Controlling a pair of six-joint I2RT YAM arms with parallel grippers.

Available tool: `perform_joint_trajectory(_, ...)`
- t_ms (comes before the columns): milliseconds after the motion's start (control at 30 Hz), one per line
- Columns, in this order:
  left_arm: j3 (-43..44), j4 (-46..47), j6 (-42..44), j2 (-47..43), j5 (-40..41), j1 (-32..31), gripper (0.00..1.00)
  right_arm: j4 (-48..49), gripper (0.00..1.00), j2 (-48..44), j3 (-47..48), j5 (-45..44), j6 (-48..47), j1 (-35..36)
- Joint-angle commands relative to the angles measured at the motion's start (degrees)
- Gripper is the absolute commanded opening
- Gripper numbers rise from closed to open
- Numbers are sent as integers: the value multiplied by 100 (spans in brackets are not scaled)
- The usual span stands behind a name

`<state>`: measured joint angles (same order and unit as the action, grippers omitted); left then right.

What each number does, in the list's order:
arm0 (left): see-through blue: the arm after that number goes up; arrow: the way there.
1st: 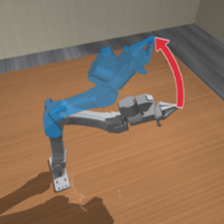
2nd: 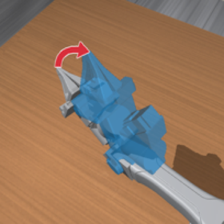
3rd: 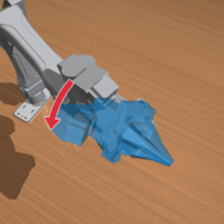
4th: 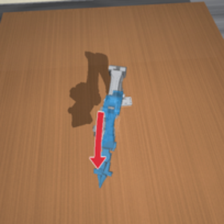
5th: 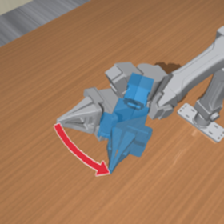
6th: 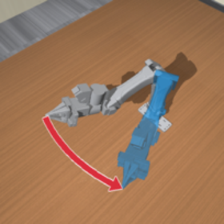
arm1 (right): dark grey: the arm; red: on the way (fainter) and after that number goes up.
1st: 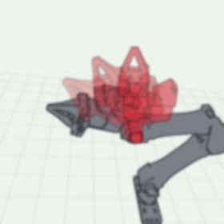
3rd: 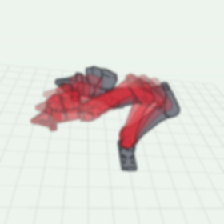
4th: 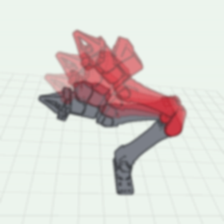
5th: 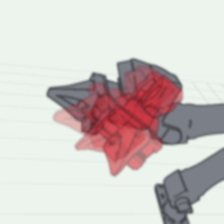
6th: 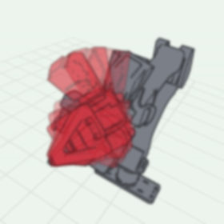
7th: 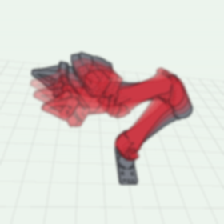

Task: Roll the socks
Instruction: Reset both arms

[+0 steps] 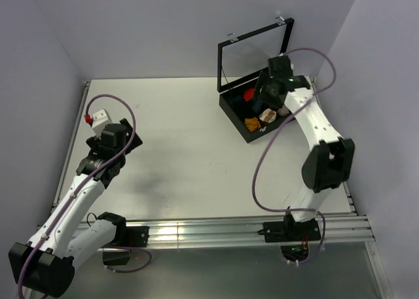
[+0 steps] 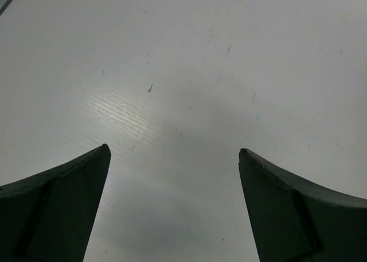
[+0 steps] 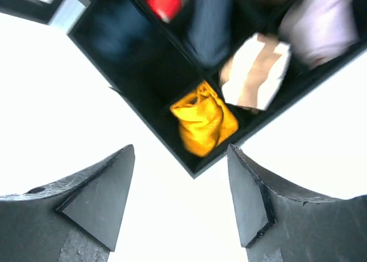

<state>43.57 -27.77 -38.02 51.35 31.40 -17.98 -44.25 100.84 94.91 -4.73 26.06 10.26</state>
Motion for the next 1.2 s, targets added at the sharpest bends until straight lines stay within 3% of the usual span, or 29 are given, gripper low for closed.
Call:
perform_joint_trajectory(0, 826, -350, 128, -126, 138, 22, 100, -268, 73, -1256, 396, -326, -145, -208)
perform_joint_trajectory(167, 1750, -870, 277, -152, 165, 22, 99, -172, 78, -2496, 353, -782, -461, -463)
perform_joint_trajectory(233, 2207, -1089, 356, -213, 174, 22, 99, -23, 90, -3147, 178, -1055, -654, -516)
perform_joint_trajectory(333, 2813, -1335, 479, -310, 218, 22, 99, 311, 100, -4096, -208, -1556, -997, -525)
perform_joint_trajectory(500, 3499, -1337, 690, -608, 78, 22, 99, 575, 100, -5606, -666, -2286, -1278, -438)
perform_joint_trajectory(900, 3001, -871, 937, -1847, 340, 22, 99, 1023, 100, -7884, -1589, -2779, -2052, 318)
perform_joint_trajectory(1167, 2288, -563, 524, -2384, 446, 14, 99, 1032, 98, -8449, -2205, -2884, -2053, 336)
